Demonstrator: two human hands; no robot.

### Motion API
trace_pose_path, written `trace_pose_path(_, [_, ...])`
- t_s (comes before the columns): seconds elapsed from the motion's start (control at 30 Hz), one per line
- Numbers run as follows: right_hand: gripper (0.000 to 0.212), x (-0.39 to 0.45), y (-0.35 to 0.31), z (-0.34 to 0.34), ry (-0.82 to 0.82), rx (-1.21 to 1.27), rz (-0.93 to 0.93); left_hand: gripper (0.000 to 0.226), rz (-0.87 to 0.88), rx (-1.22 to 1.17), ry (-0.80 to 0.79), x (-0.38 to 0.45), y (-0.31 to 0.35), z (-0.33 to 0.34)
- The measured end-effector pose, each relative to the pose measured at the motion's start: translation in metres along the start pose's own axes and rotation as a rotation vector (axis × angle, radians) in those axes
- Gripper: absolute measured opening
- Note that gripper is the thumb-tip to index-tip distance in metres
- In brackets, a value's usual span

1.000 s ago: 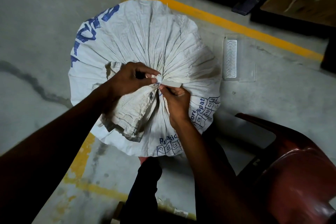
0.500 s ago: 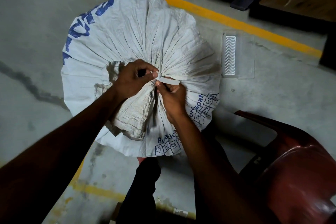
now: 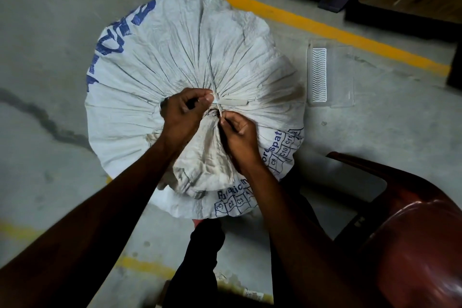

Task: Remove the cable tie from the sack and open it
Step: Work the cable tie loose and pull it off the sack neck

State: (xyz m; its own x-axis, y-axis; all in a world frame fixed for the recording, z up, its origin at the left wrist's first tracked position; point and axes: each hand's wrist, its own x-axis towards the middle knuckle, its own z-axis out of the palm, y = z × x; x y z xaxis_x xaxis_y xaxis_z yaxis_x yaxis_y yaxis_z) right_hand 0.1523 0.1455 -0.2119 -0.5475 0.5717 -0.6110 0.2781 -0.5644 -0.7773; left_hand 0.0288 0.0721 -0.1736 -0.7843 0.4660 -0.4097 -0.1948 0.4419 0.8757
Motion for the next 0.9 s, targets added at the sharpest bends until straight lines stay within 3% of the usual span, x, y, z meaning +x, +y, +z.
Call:
trace_pose_path(0.17, [0.009, 0.002, -0.020, -0.001, -0.079, 0.116, 0.078, 0.013, 0.013, 0.053, -0.158, 0.008, 0.011, -0.012])
trace_pose_path(0.3, [0.008, -0.001, -0.026, -0.002, -0.098, 0.078, 0.089, 0.045, -0.083, 0.024, -0.317, 0.011, 0.016, -0.024])
trace_pose_path(0.4, [0.011, 0.000, -0.026, 0.001, -0.093, 0.053, 0.101, 0.056, -0.094, 0.164, -0.504, 0.019, 0.019, -0.038])
trace_pose_path(0.5, [0.014, -0.001, -0.028, 0.004, -0.103, 0.055, 0.110, 0.048, -0.050, 0.323, -0.592, 0.032, 0.031, -0.043])
trace_pose_path(0.57, [0.016, 0.000, -0.028, 0.006, -0.108, 0.050, 0.100, 0.039, -0.063, 0.450, -0.551, 0.035, 0.037, -0.034])
trace_pose_path(0.63, [0.018, 0.001, -0.029, 0.008, -0.108, 0.041, 0.094, 0.034, -0.076, 0.547, -0.391, 0.028, 0.037, -0.022])
trace_pose_path(0.7, [0.016, 0.002, -0.028, 0.006, -0.102, 0.047, 0.103, 0.033, -0.008, 0.466, -0.235, 0.011, 0.027, -0.016])
trace_pose_path(0.8, [0.013, 0.002, -0.027, 0.003, -0.114, 0.065, 0.114, 0.045, 0.112, 0.314, -0.150, -0.016, 0.006, -0.019])
trace_pose_path(0.9, [0.015, 0.001, -0.028, 0.001, -0.137, 0.065, 0.110, 0.028, 0.221, 0.225, -0.094, -0.019, -0.007, -0.017])
